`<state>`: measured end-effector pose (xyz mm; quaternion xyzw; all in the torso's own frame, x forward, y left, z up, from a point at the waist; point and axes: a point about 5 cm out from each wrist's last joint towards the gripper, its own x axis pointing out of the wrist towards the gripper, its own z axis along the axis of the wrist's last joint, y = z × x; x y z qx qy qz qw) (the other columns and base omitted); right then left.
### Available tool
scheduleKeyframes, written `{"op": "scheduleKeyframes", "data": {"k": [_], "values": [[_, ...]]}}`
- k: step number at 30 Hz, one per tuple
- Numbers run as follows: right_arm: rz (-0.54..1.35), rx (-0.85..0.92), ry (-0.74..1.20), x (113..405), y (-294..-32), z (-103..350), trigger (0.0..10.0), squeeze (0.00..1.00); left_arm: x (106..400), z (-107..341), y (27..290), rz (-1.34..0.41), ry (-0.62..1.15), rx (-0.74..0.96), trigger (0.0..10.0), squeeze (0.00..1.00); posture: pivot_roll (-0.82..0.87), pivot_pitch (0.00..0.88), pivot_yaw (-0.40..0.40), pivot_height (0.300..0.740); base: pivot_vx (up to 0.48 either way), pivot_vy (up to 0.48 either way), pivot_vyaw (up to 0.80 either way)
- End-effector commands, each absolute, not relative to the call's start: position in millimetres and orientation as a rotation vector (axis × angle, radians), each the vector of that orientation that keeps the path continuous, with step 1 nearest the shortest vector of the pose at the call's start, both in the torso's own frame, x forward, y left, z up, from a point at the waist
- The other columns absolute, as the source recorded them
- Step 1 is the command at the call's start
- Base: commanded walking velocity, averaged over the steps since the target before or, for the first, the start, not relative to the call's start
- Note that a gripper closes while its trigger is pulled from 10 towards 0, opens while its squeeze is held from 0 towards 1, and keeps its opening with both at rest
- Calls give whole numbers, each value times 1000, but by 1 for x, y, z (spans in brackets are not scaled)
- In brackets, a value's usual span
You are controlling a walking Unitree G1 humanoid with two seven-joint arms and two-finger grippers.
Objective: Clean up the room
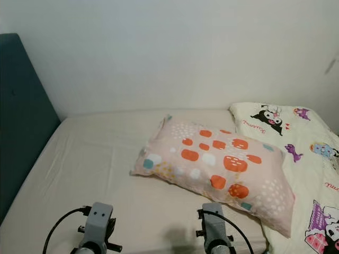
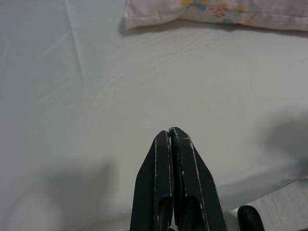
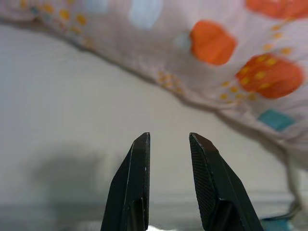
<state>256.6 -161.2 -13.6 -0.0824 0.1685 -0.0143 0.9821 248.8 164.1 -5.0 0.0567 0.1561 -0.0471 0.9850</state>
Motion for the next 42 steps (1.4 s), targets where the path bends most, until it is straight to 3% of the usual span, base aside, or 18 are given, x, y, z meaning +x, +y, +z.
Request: {"op": "scheduleKeyframes", "data": {"k": [1,11,24,34,42], "values": [[-62,-154,306,254,-169,-11,10000,0,245,-10,162,-83,330,96,10000,0,1,61,-30,740,0,0,0],[-79,-118,310,248,-175,-13,10000,0,250,-6,156,-93,294,66,10000,0,-9,45,-21,740,0,0,0],[-26,-149,307,249,-162,-12,10000,0,259,2,141,-125,261,49,10000,0,-11,39,-29,740,0,0,0],[46,-89,310,247,-154,-13,10000,0,258,2,141,-133,259,79,10000,0,-9,50,-31,740,0,0,0],[47,-181,321,251,-151,-13,10000,0,257,2,150,-86,260,83,10000,0,0,74,-33,740,0,0,0]]}}
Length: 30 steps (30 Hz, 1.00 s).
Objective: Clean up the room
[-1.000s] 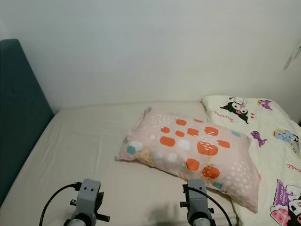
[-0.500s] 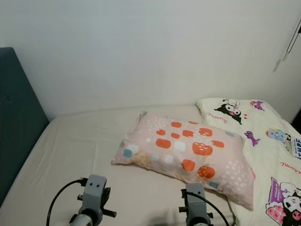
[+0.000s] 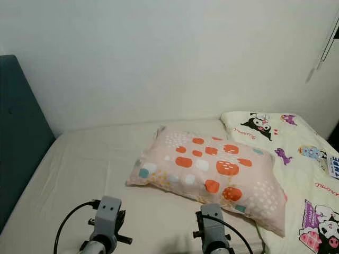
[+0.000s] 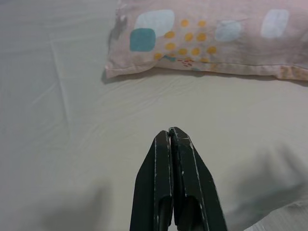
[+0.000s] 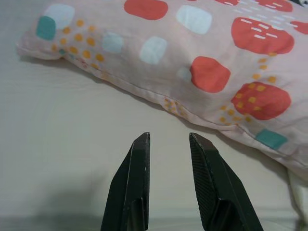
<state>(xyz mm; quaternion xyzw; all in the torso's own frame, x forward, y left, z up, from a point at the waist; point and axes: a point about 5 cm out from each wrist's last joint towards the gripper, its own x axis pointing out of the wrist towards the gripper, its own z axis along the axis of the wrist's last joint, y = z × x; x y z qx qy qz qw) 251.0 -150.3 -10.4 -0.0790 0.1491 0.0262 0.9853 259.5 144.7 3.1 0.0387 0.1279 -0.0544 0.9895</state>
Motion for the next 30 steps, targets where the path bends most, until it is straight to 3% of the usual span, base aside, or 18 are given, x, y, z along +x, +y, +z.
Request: {"op": "scheduleKeyframes", "data": {"k": [1,14,30], "values": [[47,-186,325,251,-151,-13,10000,0,257,2,151,-79,260,82,10000,0,0,74,-33,740,0,0,0],[-63,-188,289,254,-162,-9,10000,0,255,4,173,61,253,68,10000,0,13,95,-35,740,0,0,0],[-25,-120,307,253,-162,-10,10000,0,255,6,167,29,250,89,10000,0,17,108,-31,740,0,0,0]]}}
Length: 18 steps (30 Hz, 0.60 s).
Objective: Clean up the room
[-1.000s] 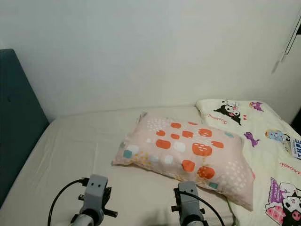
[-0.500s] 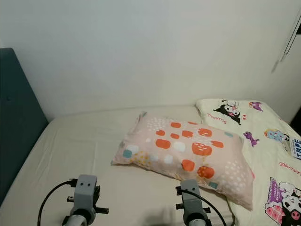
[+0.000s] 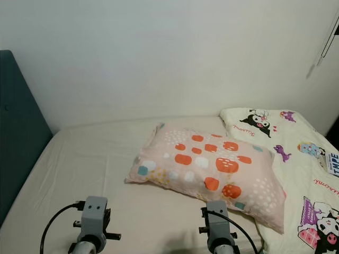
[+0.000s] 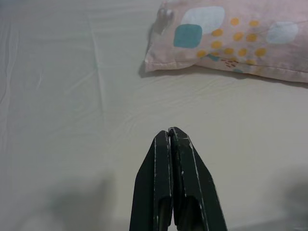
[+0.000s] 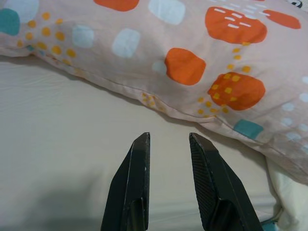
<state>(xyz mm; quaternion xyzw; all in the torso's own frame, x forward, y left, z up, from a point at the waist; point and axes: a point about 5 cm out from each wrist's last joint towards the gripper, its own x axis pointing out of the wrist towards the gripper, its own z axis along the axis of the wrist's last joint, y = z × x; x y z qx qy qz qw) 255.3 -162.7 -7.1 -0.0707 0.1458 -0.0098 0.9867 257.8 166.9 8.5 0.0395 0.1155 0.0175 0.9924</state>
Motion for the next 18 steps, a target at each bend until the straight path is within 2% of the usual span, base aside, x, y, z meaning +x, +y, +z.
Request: {"op": "scheduleKeyframes", "data": {"k": [1,18], "values": [[-23,-116,306,253,-162,-10,10000,0,255,6,167,22,250,92,10000,0,17,108,-31,740,0,0,0],[-58,-148,317,253,-168,-11,10000,0,254,5,164,4,262,99,10000,0,20,108,-32,740,0,0,0]]}}
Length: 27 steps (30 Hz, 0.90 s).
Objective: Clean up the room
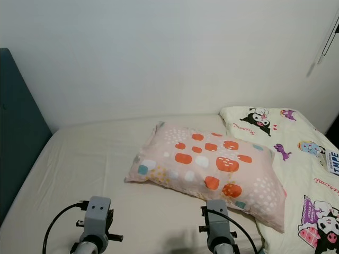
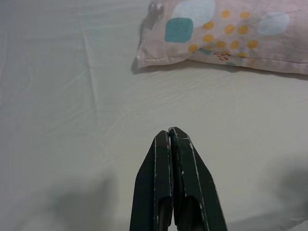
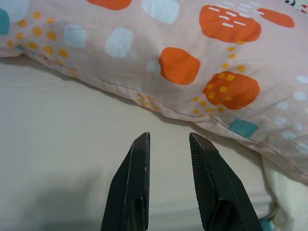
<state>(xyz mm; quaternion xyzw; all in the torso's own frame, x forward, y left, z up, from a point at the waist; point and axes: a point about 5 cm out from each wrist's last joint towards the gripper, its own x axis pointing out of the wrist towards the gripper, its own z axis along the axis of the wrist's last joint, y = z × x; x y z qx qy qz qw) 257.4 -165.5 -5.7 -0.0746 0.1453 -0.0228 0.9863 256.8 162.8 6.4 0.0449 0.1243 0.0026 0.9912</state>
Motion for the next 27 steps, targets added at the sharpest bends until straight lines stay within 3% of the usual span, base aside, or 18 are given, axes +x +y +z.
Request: {"op": "scheduleKeyframes", "data": {"k": [1,10,27], "values": [[-60,-128,316,253,-168,-10,10000,0,254,5,164,5,263,98,10000,0,19,110,-33,740,0,0,0],[-91,-78,331,255,-169,-10,10000,0,252,3,165,5,268,101,10000,0,20,109,-32,740,0,0,0],[-91,-179,297,256,-172,-6,10000,0,252,4,165,6,268,100,10000,0,18,114,-34,740,0,0,0]]}}
